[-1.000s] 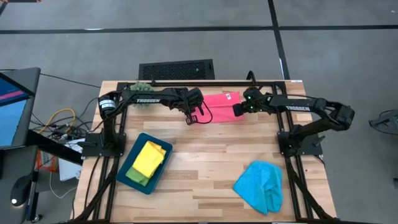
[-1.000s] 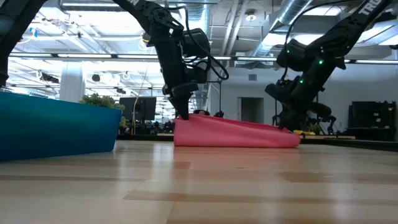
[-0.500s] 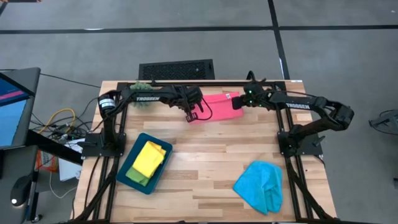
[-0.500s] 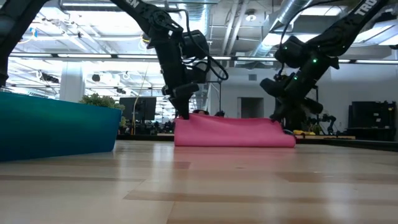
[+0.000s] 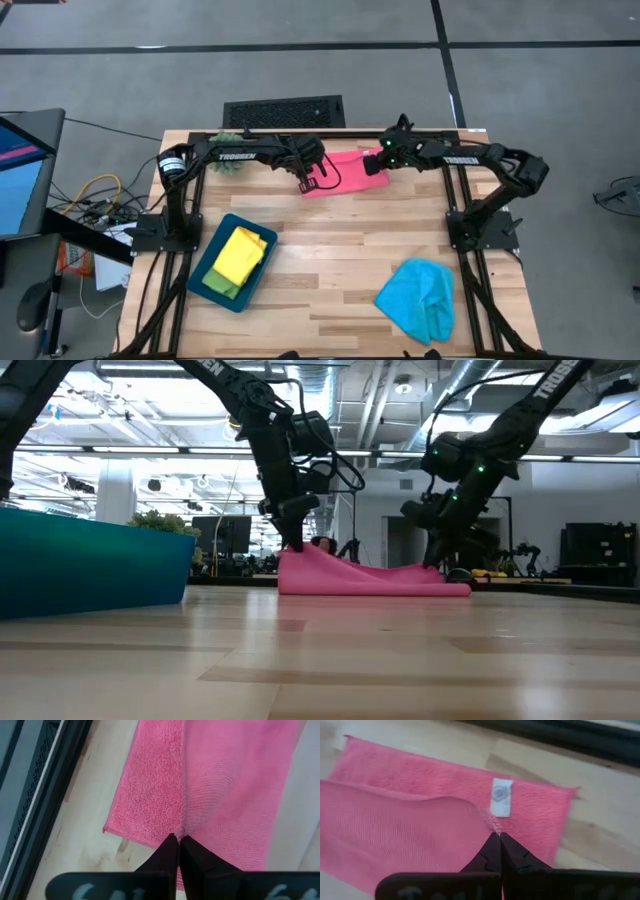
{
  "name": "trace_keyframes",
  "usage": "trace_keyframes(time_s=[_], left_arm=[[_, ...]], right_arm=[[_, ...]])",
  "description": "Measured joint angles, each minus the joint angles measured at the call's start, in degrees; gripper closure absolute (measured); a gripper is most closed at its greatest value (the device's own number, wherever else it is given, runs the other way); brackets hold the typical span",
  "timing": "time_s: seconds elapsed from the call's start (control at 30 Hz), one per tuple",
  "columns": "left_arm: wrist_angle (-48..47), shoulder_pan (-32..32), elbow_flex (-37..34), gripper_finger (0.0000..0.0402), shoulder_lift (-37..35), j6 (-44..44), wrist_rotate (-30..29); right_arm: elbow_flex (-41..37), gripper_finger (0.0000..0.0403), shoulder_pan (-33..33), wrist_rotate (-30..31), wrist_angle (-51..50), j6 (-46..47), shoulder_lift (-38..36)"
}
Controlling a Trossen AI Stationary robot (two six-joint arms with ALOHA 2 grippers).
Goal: Fold microfiber towels
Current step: Fold the pink microfiber towel
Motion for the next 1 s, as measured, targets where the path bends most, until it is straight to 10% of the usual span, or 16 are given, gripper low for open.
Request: trace_keyframes(time_s=[1.0], left_arm=[[7.2, 1.4, -0.8, 0.0402, 3.0, 0.6, 1.3]], right_arm=[[2.4, 0.0395, -1.1, 5.7, -7.3, 0.0, 2.0]])
